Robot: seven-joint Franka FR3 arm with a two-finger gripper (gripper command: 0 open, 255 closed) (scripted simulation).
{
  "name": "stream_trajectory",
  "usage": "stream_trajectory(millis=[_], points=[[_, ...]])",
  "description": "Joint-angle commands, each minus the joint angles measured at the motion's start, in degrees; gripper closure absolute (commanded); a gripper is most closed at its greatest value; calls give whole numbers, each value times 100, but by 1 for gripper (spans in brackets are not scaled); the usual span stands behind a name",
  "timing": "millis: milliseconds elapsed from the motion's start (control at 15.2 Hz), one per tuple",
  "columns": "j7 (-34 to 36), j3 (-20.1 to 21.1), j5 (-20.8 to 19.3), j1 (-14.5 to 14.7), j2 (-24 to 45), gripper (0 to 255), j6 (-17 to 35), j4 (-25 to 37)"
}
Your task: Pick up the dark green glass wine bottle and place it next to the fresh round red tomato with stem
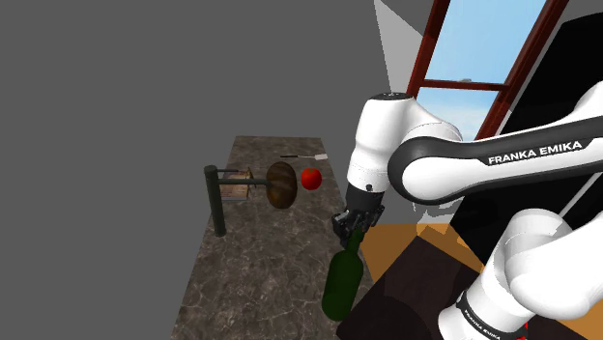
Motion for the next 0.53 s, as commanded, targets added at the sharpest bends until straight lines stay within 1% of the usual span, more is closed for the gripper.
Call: stream_trajectory(millis=[0, 462], points=[[0, 1, 0, 1, 0, 255, -3, -3], [37, -118, -96, -23, -210, 255, -617, 405]])
